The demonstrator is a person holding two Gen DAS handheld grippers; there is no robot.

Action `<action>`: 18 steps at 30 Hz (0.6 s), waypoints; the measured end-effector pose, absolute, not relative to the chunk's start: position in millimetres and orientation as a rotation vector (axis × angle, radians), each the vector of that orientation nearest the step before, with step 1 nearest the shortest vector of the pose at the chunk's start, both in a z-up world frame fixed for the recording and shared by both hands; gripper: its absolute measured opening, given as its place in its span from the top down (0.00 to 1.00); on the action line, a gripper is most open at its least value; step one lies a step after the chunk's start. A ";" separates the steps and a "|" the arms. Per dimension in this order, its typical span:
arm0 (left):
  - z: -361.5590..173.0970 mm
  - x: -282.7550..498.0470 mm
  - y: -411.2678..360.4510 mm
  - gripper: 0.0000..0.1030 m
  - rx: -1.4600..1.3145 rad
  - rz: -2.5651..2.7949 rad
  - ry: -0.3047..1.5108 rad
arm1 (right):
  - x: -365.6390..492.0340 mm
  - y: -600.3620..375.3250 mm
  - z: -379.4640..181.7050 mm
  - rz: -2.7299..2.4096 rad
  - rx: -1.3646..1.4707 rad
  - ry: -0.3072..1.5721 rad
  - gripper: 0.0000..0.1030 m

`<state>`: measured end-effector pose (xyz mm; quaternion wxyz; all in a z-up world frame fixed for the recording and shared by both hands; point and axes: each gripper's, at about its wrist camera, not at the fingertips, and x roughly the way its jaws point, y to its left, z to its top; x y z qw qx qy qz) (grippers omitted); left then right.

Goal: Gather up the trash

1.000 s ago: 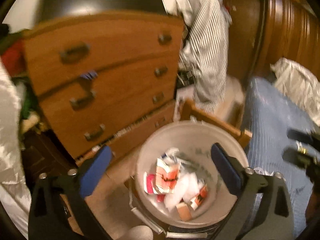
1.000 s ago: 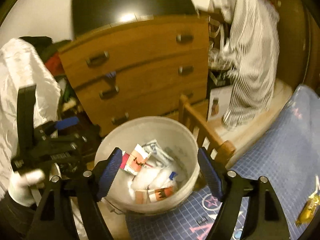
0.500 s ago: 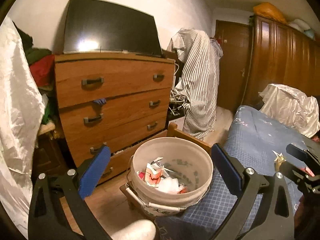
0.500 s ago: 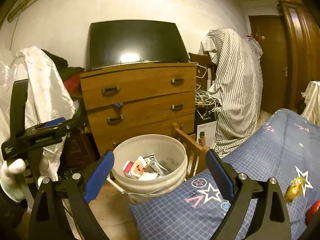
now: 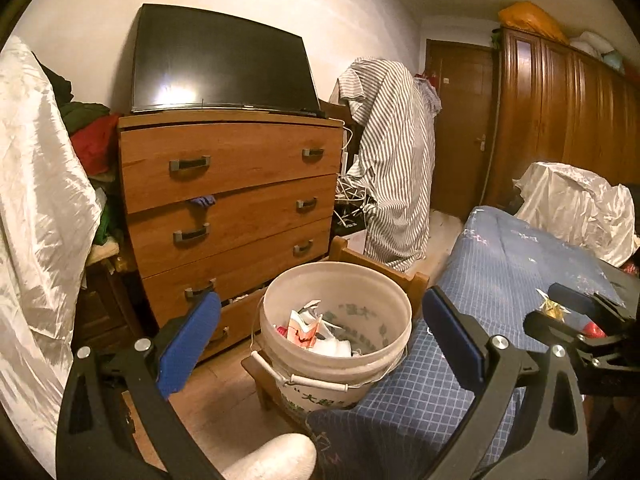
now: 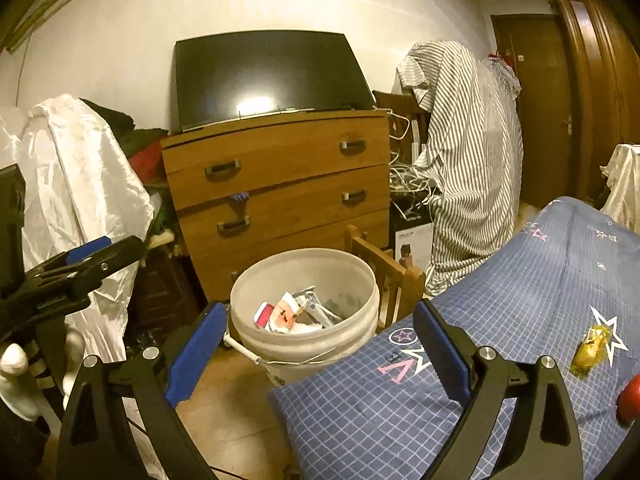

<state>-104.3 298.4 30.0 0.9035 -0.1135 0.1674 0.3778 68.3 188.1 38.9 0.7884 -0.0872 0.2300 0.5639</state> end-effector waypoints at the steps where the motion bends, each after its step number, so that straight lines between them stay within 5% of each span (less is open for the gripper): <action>1: 30.5 -104.0 297.4 0.05 -0.232 0.783 0.350 | 68.1 188.9 39.1 1.219 -0.190 0.500 0.09; 18: 37.9 -104.4 280.2 0.05 -0.162 0.744 0.335 | 78.8 192.4 47.8 1.211 -0.165 0.526 0.09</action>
